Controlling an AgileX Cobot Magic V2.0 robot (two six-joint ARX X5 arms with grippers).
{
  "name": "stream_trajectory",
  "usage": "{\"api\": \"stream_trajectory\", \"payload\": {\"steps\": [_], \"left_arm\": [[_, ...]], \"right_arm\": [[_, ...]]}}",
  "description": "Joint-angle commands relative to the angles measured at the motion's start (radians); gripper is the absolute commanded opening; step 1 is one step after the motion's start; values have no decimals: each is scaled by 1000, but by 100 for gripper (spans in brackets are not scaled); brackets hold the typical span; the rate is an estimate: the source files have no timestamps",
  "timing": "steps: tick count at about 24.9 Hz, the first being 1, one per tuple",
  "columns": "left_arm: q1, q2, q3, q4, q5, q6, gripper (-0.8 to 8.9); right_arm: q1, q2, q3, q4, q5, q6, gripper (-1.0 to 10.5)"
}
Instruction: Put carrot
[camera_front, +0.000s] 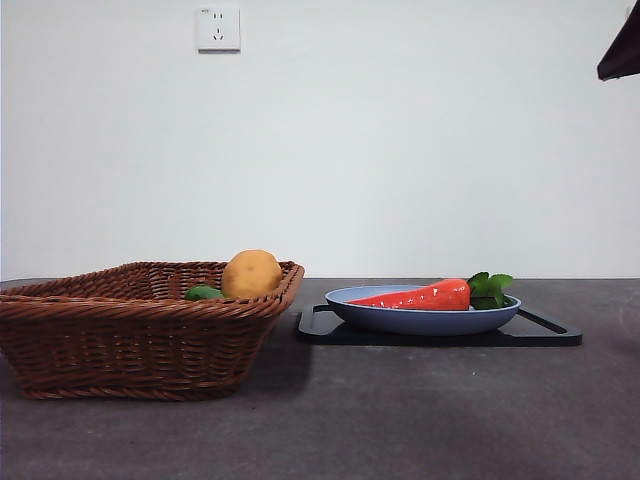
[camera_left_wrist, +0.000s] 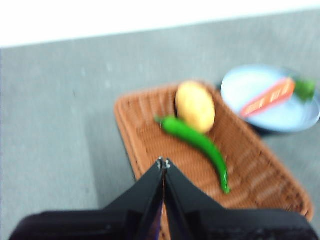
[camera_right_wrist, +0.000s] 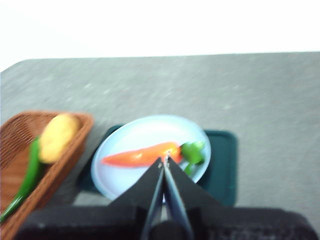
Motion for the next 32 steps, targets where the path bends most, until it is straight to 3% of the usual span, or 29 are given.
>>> {"api": "stream_trajectory", "payload": {"steps": [1, 9, 13, 20, 32], "left_arm": [[0, 5, 10, 23, 4, -21, 8], [-1, 14, 9, 18, 3, -20, 8], [58, -185, -20, -6, -28, 114, 8], [257, -414, -299, 207, -18, 105, 8], [303, -481, -556, 283, -20, 60, 8]], "right_arm": [[3, 1, 7, 10, 48, -1, 4], [3, 2, 7, 10, 52, -1, 3], [3, 2, 7, 10, 52, -1, 3], [3, 2, 7, 10, 52, -1, 3], [3, 1, 7, 10, 52, -1, 3]]}}
